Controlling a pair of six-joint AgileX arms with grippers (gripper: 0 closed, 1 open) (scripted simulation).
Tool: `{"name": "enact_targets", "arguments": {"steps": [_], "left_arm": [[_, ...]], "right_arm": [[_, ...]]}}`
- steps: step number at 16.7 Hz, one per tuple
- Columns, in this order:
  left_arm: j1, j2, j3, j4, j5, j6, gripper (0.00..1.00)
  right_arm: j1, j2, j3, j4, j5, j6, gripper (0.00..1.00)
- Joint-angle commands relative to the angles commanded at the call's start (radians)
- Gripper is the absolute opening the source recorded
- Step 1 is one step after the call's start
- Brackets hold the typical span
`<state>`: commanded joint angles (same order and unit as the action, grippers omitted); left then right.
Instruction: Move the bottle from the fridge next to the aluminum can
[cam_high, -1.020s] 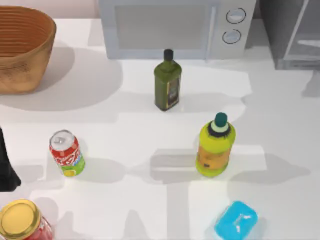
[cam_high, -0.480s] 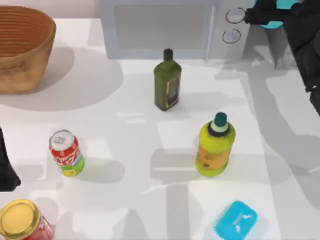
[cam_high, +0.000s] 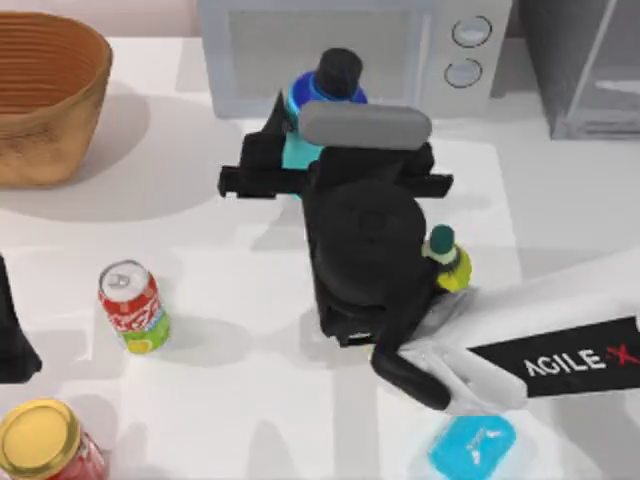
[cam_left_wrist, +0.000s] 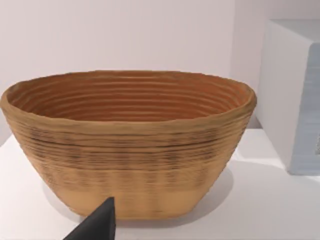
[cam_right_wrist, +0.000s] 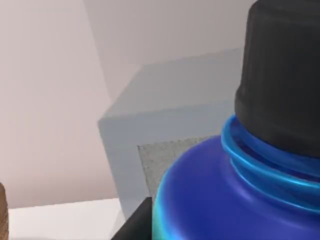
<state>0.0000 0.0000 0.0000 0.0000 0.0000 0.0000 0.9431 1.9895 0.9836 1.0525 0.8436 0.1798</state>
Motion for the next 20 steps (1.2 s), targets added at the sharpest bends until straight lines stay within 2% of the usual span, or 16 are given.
{"name": "enact_targets", "arguments": {"steps": [4, 7, 20], "left_arm": [[0.0, 0.0, 0.0, 0.0, 0.0, 0.0, 1.0], [0.0, 0.0, 0.0, 0.0, 0.0, 0.0, 1.0], [0.0, 0.0, 0.0, 0.0, 0.0, 0.0, 1.0]], "right_arm": [[0.164, 0.129, 0.011, -0.019, 0.232, -0.006, 0.0], [0.196, 0.19, 0.002, -0.03, 0.318, -0.013, 0.0], [0.197, 0.196, 0.0, -0.031, 0.326, -0.014, 0.0]]}}
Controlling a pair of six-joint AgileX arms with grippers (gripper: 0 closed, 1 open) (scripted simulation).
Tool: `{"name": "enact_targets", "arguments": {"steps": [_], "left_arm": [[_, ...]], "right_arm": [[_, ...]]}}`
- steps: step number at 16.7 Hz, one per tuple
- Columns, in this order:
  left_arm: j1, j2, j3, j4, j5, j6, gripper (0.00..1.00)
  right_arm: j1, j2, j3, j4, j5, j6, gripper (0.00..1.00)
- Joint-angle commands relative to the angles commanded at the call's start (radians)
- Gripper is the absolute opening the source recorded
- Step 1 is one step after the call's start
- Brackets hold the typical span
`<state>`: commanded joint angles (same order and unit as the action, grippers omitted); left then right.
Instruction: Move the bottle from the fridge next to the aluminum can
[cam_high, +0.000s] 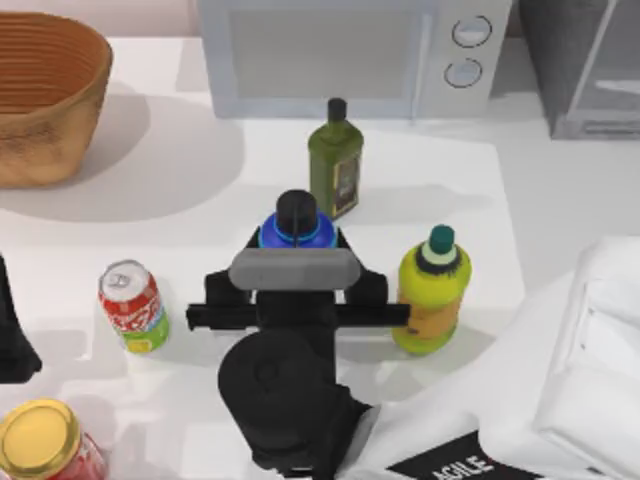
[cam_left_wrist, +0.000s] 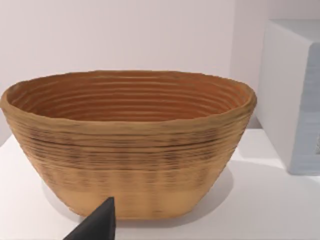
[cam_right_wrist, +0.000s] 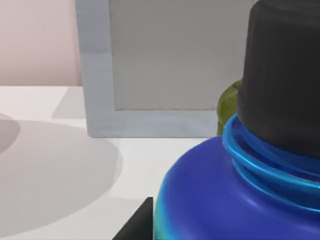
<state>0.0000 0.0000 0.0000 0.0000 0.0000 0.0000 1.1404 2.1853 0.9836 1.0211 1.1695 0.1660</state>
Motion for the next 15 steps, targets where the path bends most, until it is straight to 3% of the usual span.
{"name": "enact_targets", "arguments": {"steps": [2, 15], "left_arm": [[0.0, 0.0, 0.0, 0.0, 0.0, 0.0, 1.0], [0.0, 0.0, 0.0, 0.0, 0.0, 0.0, 1.0]], "right_arm": [[0.0, 0.0, 0.0, 0.0, 0.0, 0.0, 0.0], [0.0, 0.0, 0.0, 0.0, 0.0, 0.0, 0.98]]}}
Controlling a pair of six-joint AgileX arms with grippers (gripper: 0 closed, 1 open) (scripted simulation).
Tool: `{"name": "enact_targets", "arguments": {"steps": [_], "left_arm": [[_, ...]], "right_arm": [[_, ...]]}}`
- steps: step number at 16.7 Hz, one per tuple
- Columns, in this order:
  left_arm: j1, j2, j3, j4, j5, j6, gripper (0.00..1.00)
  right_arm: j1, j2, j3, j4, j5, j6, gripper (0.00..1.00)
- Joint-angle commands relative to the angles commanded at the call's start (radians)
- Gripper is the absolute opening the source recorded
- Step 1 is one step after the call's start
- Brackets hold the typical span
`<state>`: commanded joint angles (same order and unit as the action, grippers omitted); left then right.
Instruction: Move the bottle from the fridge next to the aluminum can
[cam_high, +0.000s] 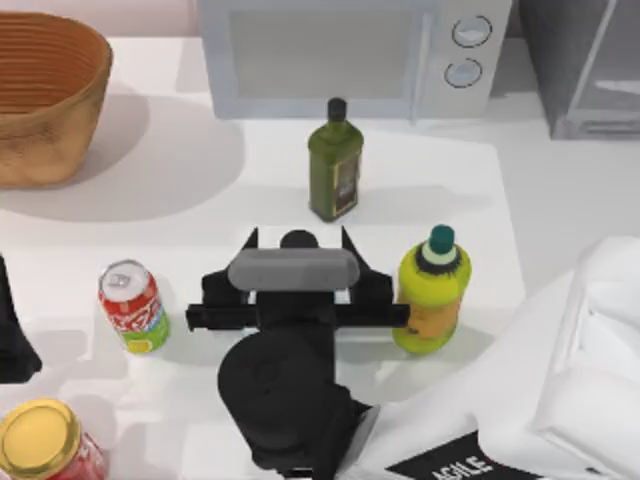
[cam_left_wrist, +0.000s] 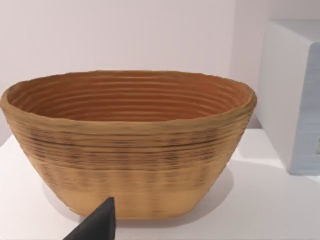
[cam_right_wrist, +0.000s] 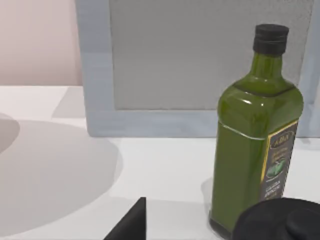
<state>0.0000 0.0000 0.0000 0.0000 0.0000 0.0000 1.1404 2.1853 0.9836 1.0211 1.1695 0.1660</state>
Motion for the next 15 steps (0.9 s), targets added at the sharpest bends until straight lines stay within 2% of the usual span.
{"name": "enact_targets", "arguments": {"steps": [10, 15], "left_arm": [[0.0, 0.0, 0.0, 0.0, 0.0, 0.0, 1.0], [0.0, 0.0, 0.0, 0.0, 0.0, 0.0, 1.0]], "right_arm": [[0.0, -0.002, -0.001, -0.001, 0.002, 0.001, 1.0], [0.053, -0.031, -0.043, -0.018, 0.056, 0.03, 1.0]]}}
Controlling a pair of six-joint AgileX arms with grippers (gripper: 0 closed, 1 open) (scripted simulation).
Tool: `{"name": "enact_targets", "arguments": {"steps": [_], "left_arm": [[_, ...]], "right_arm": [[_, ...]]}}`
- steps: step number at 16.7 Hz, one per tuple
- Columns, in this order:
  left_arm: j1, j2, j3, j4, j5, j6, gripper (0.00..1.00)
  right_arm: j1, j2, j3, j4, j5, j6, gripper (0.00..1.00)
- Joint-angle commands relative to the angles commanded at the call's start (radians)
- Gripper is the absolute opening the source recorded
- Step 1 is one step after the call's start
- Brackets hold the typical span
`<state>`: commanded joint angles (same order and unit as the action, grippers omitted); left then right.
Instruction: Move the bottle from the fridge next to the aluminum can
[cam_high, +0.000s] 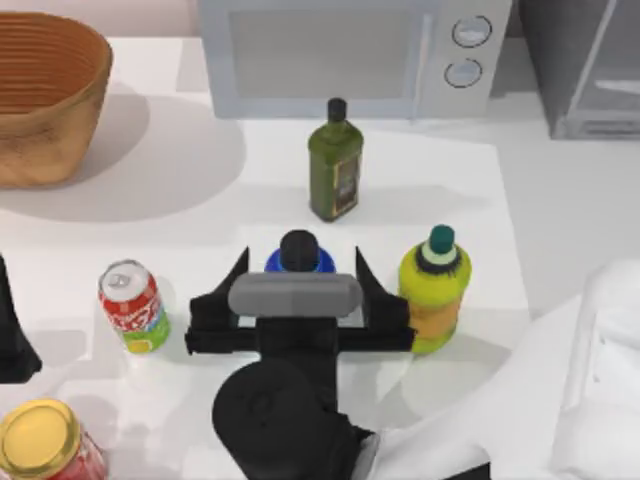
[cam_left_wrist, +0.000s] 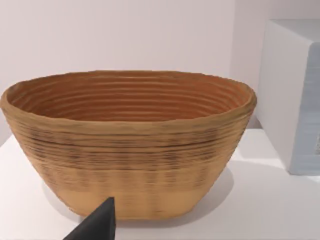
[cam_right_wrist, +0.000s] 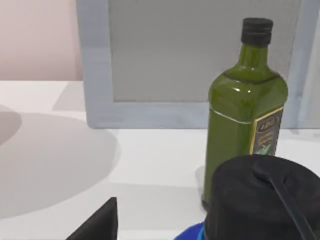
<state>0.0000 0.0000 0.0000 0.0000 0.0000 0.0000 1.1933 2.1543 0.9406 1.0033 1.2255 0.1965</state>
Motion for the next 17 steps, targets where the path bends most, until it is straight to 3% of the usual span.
{"name": "enact_targets", "arguments": {"steps": [9, 13, 17], "left_arm": [[0.0, 0.0, 0.0, 0.0, 0.0, 0.0, 1.0], [0.0, 0.0, 0.0, 0.0, 0.0, 0.0, 1.0], [0.0, 0.0, 0.0, 0.0, 0.0, 0.0, 1.0]], "right_arm": [[-0.008, -0.058, -0.006, -0.042, -0.017, 0.007, 1.0], [-0.116, -0.28, -0.051, -0.177, -0.128, -0.002, 1.0], [-0.3, -0.635, -0.164, -0.369, -0.305, -0.022, 1.0]]}}
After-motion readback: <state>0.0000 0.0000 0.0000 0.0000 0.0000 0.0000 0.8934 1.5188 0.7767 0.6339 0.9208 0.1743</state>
